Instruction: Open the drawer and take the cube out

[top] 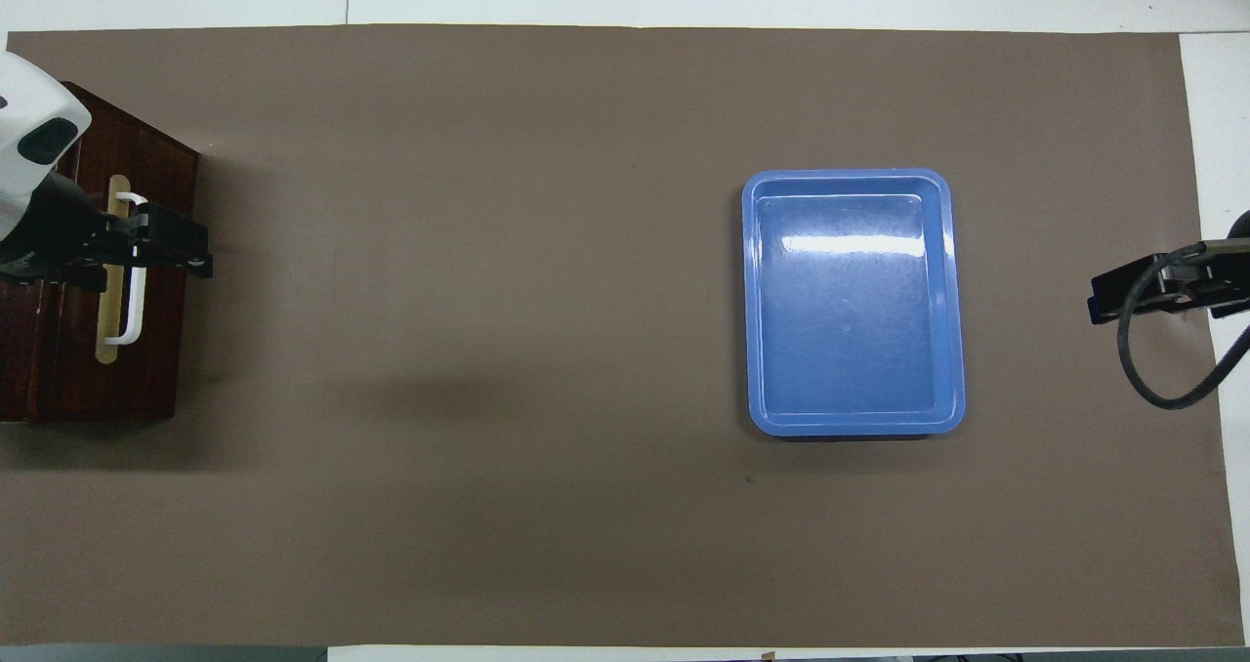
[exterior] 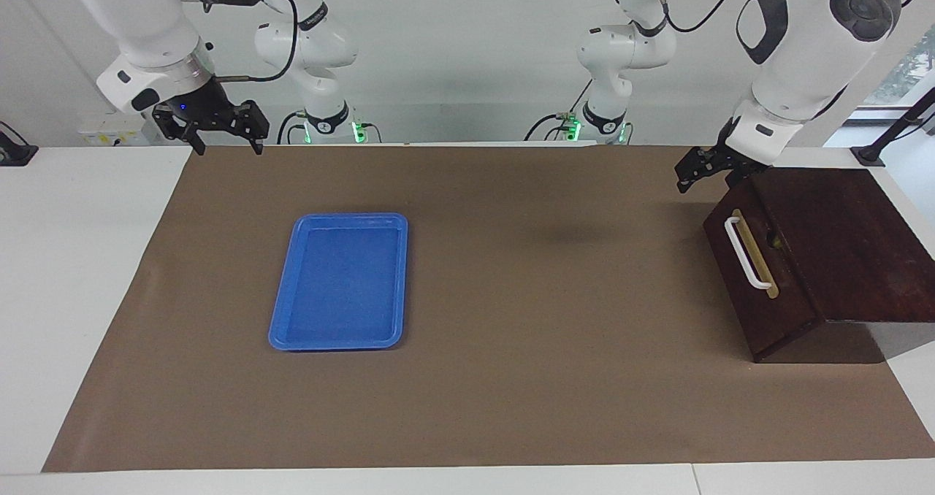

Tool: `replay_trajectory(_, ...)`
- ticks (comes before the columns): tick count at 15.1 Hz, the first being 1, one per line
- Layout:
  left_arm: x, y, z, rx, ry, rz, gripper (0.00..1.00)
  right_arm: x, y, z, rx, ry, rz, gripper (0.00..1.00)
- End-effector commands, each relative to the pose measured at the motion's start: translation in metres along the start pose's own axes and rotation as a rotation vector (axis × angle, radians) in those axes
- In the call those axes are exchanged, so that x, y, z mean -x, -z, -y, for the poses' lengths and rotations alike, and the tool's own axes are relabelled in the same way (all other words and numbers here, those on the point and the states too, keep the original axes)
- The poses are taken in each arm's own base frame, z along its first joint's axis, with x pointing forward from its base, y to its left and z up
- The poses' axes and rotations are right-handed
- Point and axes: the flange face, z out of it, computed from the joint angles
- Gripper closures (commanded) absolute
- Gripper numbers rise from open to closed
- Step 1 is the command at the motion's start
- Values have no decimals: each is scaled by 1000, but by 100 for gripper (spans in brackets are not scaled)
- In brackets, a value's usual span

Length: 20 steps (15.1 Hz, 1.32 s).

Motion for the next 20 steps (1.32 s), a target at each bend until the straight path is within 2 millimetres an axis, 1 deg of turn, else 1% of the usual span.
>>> replay_trajectory(1, 9, 2, 0, 8, -14, 8, 0, 5, 0, -4, 1, 11, -6, 0)
replay_trajectory(4, 7, 2, 0, 10, -12, -5, 0, 5, 0, -4, 1, 11, -6, 0)
replay_trajectory(6, 3, -2, -1, 10, -12, -24, 0, 6, 0, -4, 1, 11, -4, 0)
replay_trajectory(8, -4, -10, 1, -58, -20, -45, 0, 5, 0, -4, 1, 11, -6, 0)
replay_trajectory(9, -6, -17, -7, -112, -46, -55, 0, 5, 0, -4, 1, 11, -6, 0)
replay_trajectory(10, -11, -32, -11, -180, -70, -66, 0, 5, 0, -4, 1, 11, -6, 0)
replay_trajectory(13, -27, -67, -4, -317, -101, -79, 0, 5, 0, -4, 1, 11, -6, 0)
replay_trajectory(14, -31, -75, -2, -342, -109, -77, 0, 5, 0, -4, 1, 11, -6, 0)
replay_trajectory(15, -36, -92, -1, -365, -119, -71, 0, 5, 0, -4, 1, 11, -6, 0)
replay_trajectory(17, -40, -112, 1, -404, -144, -93, 0, 5, 0, -4, 1, 11, -6, 0)
replay_trajectory(20, -45, -138, 9, -395, -145, -136, 0, 5, 0, -4, 1, 11, -6, 0)
